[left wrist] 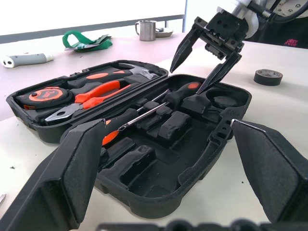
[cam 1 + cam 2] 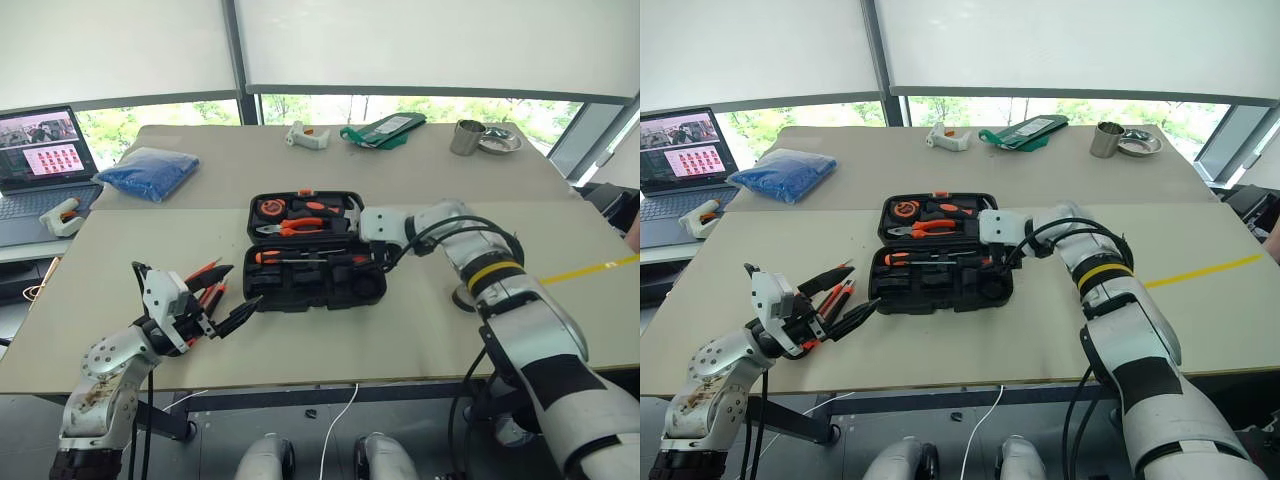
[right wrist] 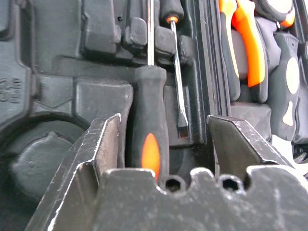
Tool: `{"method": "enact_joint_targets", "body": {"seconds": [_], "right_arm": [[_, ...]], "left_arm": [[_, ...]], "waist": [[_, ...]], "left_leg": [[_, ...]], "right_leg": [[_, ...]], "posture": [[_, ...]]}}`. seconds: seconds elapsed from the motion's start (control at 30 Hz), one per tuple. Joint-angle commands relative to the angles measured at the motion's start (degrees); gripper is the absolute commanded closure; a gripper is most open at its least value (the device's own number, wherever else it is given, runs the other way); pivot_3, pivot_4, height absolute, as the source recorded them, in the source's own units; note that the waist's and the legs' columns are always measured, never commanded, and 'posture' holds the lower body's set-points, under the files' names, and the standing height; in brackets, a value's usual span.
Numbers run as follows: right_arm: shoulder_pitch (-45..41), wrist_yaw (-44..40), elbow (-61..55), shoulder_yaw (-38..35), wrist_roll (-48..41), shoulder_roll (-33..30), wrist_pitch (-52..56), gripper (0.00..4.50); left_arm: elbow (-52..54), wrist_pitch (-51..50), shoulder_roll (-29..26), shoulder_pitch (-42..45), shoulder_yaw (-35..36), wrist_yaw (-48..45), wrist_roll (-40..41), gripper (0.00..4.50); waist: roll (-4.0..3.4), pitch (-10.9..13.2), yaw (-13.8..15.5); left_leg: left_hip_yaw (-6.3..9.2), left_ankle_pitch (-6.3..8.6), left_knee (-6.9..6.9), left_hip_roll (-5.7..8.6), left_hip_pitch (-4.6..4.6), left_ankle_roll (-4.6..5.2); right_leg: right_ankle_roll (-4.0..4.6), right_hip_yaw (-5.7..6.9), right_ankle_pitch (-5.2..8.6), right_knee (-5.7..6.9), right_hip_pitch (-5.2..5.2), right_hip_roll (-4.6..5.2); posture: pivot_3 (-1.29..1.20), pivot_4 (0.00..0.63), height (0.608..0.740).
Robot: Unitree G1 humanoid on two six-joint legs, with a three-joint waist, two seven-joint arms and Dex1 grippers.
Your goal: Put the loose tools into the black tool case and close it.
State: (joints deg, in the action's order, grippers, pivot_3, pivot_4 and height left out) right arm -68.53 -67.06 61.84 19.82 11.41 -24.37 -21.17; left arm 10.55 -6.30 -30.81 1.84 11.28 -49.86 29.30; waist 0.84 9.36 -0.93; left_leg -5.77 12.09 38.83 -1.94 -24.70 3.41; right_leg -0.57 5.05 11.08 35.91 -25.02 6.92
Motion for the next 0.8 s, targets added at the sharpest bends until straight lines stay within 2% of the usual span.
{"method": "enact_joint_targets", "body": {"seconds": [0.03,0.07,0.3,0.47,0.8], "right_arm": [[-1.81,-3.78,-4.47,-7.71,-9.12,0.82,7.12,1.86],[-1.53,-3.73,-5.40,-8.90,-10.36,1.35,8.78,2.03],[6.96,9.19,-10.27,-9.47,-7.62,6.51,10.11,4.44],[9.72,14.29,-9.54,-7.64,-4.27,7.47,9.60,4.49],[10.92,15.39,-6.59,-4.51,-1.20,10.00,8.65,4.49]], "left_arm": [[1.59,0.51,-0.25,-0.08,0.93,0.54,0.05,0.00],[1.49,0.52,-0.24,-0.06,1.03,0.64,0.05,0.00],[0.78,0.15,-0.36,0.97,0.68,1.38,-0.45,0.00],[0.27,-0.67,-0.93,2.00,0.43,2.13,-0.79,0.00],[-0.05,-1.44,-1.81,2.52,0.95,2.35,-1.75,0.00]], "waist": [[0.00,0.00,-0.01],[0.00,0.00,-0.01],[0.01,0.00,-0.06],[-0.01,0.01,0.14],[-0.01,0.01,-0.11]], "left_leg": [[0.00,0.00,0.00,0.00,0.00,0.00],[0.00,0.00,0.00,-0.01,0.00,0.00],[0.00,0.01,-0.04,-0.04,0.03,-0.04],[-0.03,-0.02,0.00,0.02,-0.09,-0.06],[-0.02,-0.05,-0.03,-0.02,-0.03,-0.12]], "right_leg": [[0.00,0.00,0.00,0.00,0.00,0.00],[0.00,0.00,0.00,0.00,0.00,0.00],[0.03,0.00,-0.01,0.04,0.01,-0.01],[0.02,-0.01,-0.01,0.05,-0.09,0.04],[0.02,-0.01,0.00,0.07,-0.06,-0.06]], "posture": [[0.00,0.150,0.740],[0.00,0.150,0.740],[0.00,0.150,0.740],[0.00,0.150,0.740],[0.00,0.150,0.740]]}}
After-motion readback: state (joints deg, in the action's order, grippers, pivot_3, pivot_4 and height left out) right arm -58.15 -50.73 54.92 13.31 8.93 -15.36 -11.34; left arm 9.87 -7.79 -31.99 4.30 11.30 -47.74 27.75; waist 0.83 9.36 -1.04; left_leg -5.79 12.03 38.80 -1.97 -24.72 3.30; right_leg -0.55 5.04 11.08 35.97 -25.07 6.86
